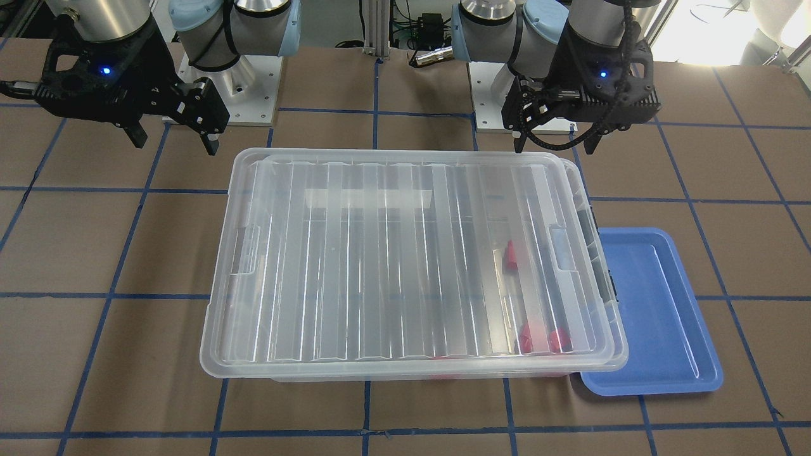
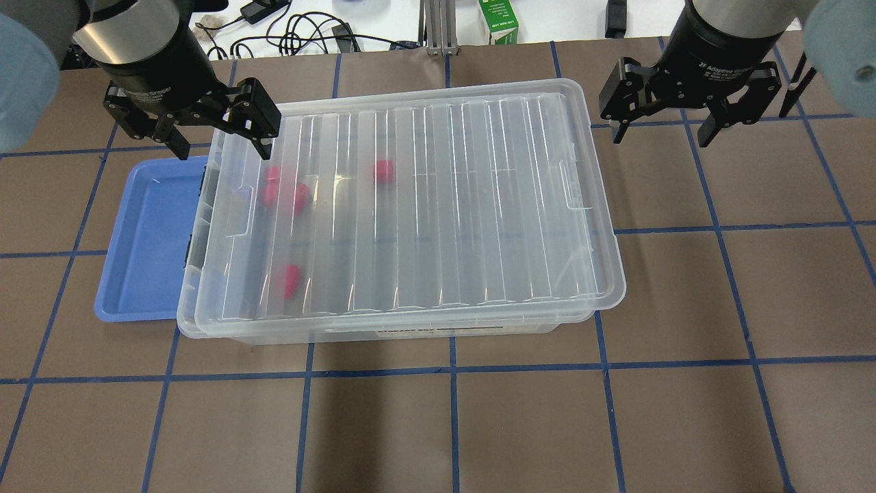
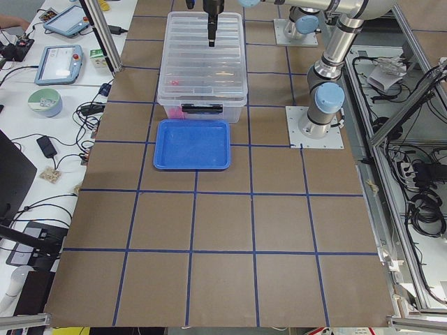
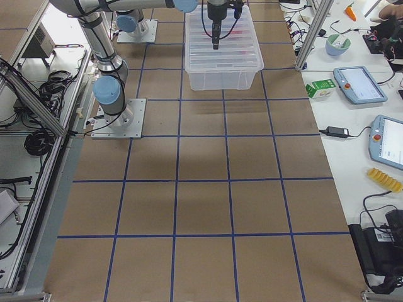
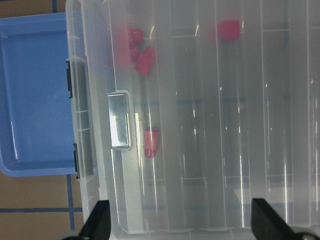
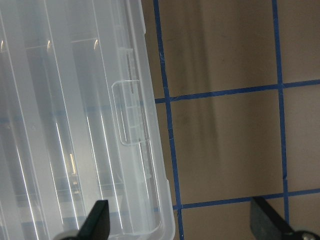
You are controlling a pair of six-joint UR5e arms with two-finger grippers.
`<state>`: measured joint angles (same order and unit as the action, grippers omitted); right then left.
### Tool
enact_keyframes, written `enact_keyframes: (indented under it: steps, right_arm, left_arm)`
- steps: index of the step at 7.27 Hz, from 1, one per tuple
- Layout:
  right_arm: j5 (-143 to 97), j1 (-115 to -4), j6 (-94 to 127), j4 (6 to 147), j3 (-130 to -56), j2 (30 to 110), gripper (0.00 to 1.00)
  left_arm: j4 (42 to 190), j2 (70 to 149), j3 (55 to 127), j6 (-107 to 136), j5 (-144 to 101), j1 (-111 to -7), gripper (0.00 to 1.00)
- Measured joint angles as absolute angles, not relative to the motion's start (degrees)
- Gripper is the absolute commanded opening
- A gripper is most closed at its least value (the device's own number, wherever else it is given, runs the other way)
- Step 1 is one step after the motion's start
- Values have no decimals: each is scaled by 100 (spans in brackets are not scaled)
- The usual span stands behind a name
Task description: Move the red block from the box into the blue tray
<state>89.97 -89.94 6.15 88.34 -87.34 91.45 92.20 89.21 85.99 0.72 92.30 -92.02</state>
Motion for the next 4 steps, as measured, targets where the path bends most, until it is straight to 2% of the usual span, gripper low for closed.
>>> enact_keyframes:
  steps: [4]
  right_arm:
    - [9004,-9011,599,8869,-8772,9099,100]
  left_arm:
    - [9220,8921,8593,79,9226,-9202,100]
